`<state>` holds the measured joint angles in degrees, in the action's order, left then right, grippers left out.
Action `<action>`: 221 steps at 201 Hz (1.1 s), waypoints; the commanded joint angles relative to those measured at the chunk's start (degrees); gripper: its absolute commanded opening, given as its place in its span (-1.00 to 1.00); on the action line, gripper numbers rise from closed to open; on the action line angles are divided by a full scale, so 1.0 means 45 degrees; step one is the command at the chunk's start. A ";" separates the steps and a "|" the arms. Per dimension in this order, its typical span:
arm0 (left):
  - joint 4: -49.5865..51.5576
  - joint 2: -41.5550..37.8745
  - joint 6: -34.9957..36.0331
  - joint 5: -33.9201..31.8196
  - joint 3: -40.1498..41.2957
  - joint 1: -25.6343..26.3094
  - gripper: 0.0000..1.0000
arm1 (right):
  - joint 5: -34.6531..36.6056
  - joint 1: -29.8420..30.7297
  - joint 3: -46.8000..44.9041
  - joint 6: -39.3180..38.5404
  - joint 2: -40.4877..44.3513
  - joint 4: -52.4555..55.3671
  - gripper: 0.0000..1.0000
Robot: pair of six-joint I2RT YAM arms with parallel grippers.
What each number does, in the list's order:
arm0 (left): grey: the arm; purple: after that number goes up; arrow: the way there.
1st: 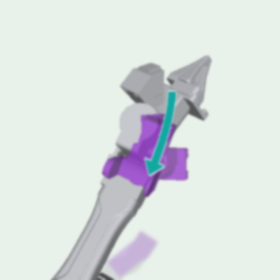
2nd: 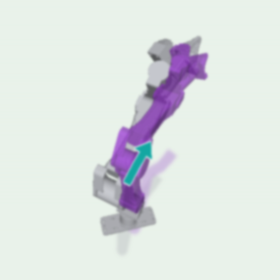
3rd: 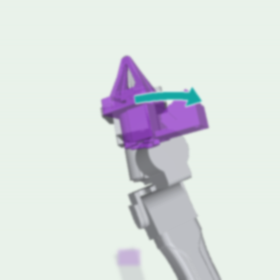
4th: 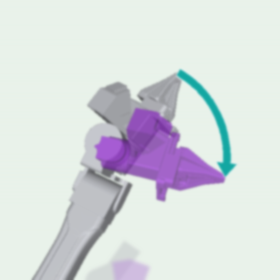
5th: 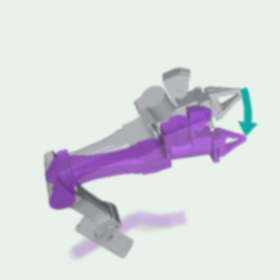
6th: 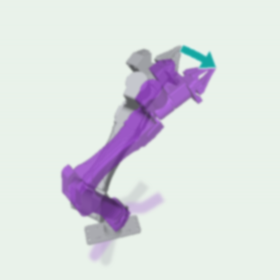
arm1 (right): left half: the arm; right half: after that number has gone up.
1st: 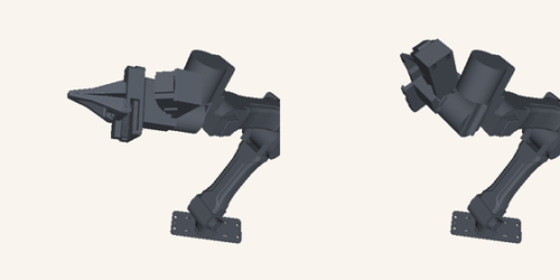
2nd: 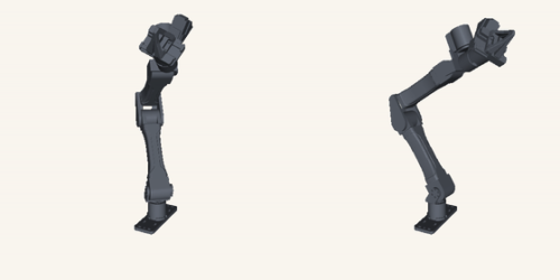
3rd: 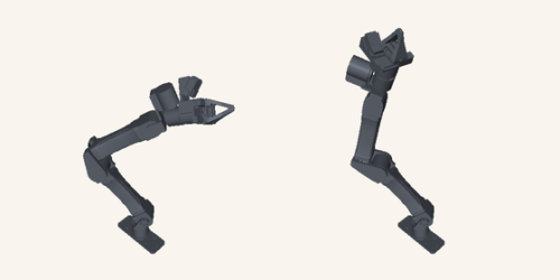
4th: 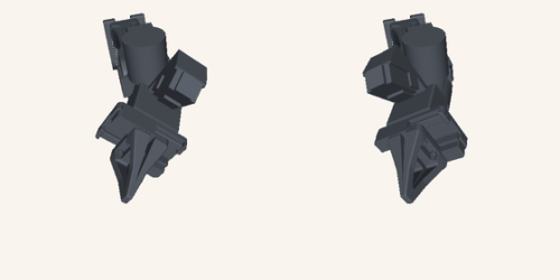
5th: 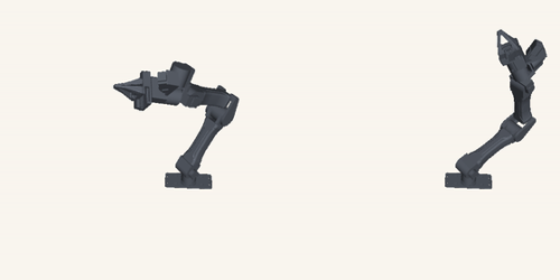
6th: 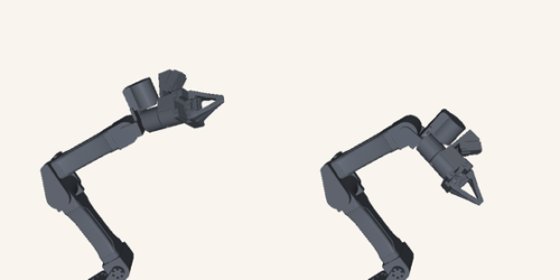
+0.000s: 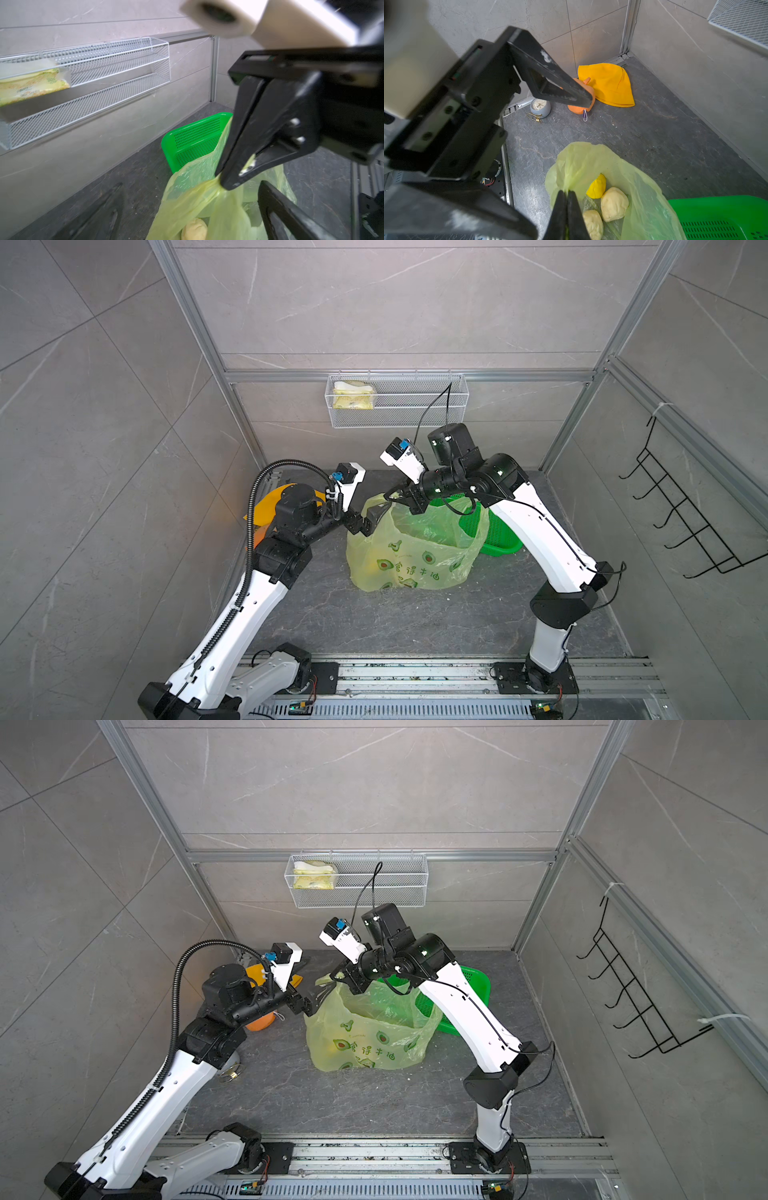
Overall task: Place the pears into plastic bags & tie knots
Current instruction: Tie the plastic bag at the center of the board.
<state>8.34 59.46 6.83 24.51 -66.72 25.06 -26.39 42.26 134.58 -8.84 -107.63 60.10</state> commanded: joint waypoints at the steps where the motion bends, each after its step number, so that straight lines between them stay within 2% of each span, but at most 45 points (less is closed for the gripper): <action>1: 0.0414 -0.0473 -0.0015 0.1345 -0.0256 -0.0092 1.00 | 0.0037 0.0003 0.0217 -0.0208 -0.0165 0.0192 -1.00; 41: 0.0135 -0.0567 0.0026 0.0760 0.0554 -0.0087 1.00 | -0.0176 -0.0006 0.0345 -0.0131 -0.0201 0.0221 -1.00; 68: -0.0248 0.0035 0.0341 0.0495 0.0369 -0.0105 1.00 | -0.0403 -0.0002 0.0208 -0.0024 -0.0076 0.0162 -1.00; 117: -0.0873 0.2049 0.0293 0.1461 -0.0755 -0.0119 0.97 | -0.0636 0.0003 -0.0151 0.0390 0.0043 -0.0410 -1.00; 133: -0.1381 0.2585 -0.0148 0.1950 -0.0327 -0.0150 0.77 | -0.0386 0.0003 -0.0131 0.0741 0.0106 -0.0878 -1.00; 158: -0.3437 0.3119 -0.1934 0.2752 0.1554 -0.0276 0.21 | 0.0390 -0.0166 -0.0083 0.1688 0.0096 -0.1658 -1.00; 182: -0.7209 0.3476 -0.4257 0.2406 0.4201 -0.0285 -0.07 | 0.0620 -0.0313 -0.0325 0.2350 0.0142 -0.2269 -1.00; 207: -0.9722 0.4170 -0.5712 0.1986 0.5483 -0.0276 -0.14 | 0.0476 -0.0316 -0.0717 0.2708 0.0209 -0.2722 -1.00; 221: -1.0099 0.4186 -0.6007 0.1903 0.5498 -0.0276 -0.11 | 0.0398 -0.0310 -0.0825 0.2780 0.0156 -0.2698 -1.00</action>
<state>-24.73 77.97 -12.10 33.65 -42.74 24.12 -24.18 40.80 131.15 0.95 -107.98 53.23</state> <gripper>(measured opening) 0.432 0.040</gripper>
